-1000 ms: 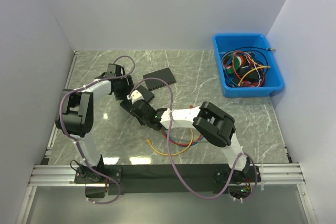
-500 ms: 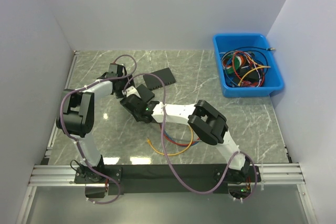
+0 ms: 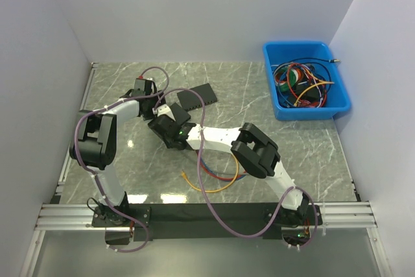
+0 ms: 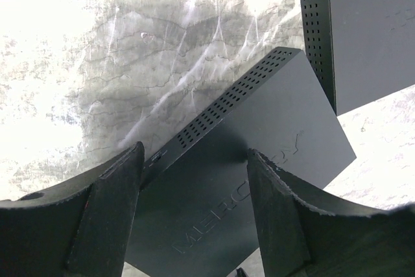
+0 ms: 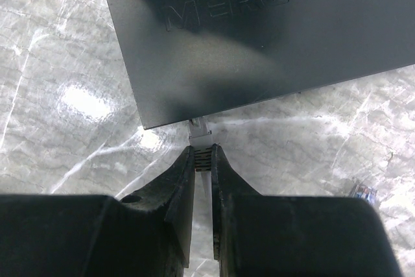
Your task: Insert the plug into the switch port
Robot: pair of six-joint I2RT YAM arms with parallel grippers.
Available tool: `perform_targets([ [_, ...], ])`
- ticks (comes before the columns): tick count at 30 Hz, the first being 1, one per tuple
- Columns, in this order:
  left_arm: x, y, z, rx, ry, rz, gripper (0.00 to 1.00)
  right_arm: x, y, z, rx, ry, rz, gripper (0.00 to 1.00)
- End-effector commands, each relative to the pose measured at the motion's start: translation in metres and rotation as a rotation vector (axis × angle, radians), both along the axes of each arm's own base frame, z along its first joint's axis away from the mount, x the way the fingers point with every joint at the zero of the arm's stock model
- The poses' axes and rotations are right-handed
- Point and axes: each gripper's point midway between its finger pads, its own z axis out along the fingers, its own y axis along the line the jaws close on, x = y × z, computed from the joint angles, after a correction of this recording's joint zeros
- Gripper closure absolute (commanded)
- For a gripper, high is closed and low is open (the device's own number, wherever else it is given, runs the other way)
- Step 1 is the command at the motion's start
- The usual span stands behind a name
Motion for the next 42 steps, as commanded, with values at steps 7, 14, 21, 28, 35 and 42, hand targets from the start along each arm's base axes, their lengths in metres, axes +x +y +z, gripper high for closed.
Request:
perform_targets([
  [7, -0.108, -0.048, -0.027, -0.127, 0.390, -0.110, 0.30, 0.110, 0.037, 0.120, 0.421, -0.316, -0.201, 1.00],
  [14, -0.104, -0.041, -0.030, -0.082, 0.385, -0.091, 0.27, 0.093, 0.032, 0.092, 0.343, -0.240, -0.123, 0.83],
  [21, -0.098, -0.033, -0.028, -0.045, 0.368, -0.068, 0.25, 0.063, -0.001, 0.071, 0.305, -0.208, -0.088, 0.57],
  [28, -0.085, -0.020, -0.021, -0.003, 0.326, -0.034, 0.24, 0.038, -0.032, 0.088, 0.294, -0.218, -0.070, 0.41],
  [35, -0.075, -0.012, -0.013, 0.030, 0.287, -0.020, 0.22, 0.015, -0.053, 0.109, 0.339, -0.206, -0.013, 0.33],
  [42, -0.068, -0.002, -0.002, 0.082, 0.241, -0.003, 0.21, 0.034, -0.057, 0.129, 0.438, -0.141, -0.040, 0.31],
])
